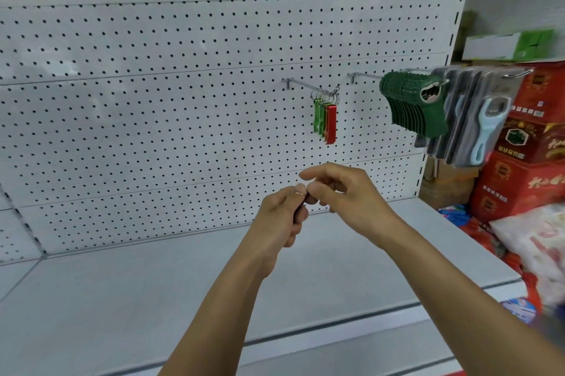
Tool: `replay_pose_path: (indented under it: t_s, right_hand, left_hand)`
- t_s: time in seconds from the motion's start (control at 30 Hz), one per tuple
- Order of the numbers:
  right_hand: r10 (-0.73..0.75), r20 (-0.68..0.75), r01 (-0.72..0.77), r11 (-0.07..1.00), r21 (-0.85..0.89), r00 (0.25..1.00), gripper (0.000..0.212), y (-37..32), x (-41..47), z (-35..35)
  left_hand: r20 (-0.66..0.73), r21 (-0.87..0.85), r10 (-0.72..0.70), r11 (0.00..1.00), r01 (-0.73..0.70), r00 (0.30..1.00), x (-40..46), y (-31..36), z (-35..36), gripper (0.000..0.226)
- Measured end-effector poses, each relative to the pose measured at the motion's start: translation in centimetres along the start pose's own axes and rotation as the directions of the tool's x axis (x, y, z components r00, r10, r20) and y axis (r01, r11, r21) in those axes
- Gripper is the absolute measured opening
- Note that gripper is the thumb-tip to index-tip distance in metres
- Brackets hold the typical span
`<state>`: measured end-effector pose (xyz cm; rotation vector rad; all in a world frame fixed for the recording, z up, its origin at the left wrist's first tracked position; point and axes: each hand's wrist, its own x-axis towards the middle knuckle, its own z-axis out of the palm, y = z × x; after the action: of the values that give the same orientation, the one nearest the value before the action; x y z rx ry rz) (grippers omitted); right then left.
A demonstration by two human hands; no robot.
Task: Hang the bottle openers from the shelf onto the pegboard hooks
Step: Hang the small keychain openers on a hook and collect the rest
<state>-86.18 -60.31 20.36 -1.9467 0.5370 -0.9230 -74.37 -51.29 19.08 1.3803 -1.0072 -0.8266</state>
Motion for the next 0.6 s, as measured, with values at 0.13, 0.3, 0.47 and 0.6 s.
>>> replay_pose_path:
  t_s: [0.13, 0.3, 0.47, 0.6]
  right_hand:
    - [0.057, 0.147, -0.064, 0.997, 0.044, 0.987, 0.019, -0.1, -0.3, -0.4]
    - [0.015, 0.188, -0.030, 0.997, 0.075, 0.982, 0.018, -0.3, -0.9, -0.9]
    - [0.007, 0.171, -0.019, 0.997, 0.070, 0.985, 0.008, -0.5, -1.0, -1.2]
    - [-0.006, 0.149, -0.007, 0.996, 0.087, 0.989, 0.005, -0.8, -1.1, -1.6]
  left_hand:
    - [0.039, 0.048, -0.039, 0.998, 0.037, 0.998, -0.1, 0.4, -0.3, 0.033]
    - [0.038, 0.058, -0.065, 0.996, 0.063, 0.997, 0.0, 0.4, -0.5, 0.032]
    - [0.056, 0.069, -0.080, 0.995, 0.076, 0.995, 0.1, 0.6, -0.1, 0.031]
    - [0.098, 0.042, -0.099, 0.995, 0.095, 0.990, 0.1, 0.7, 0.2, 0.037]
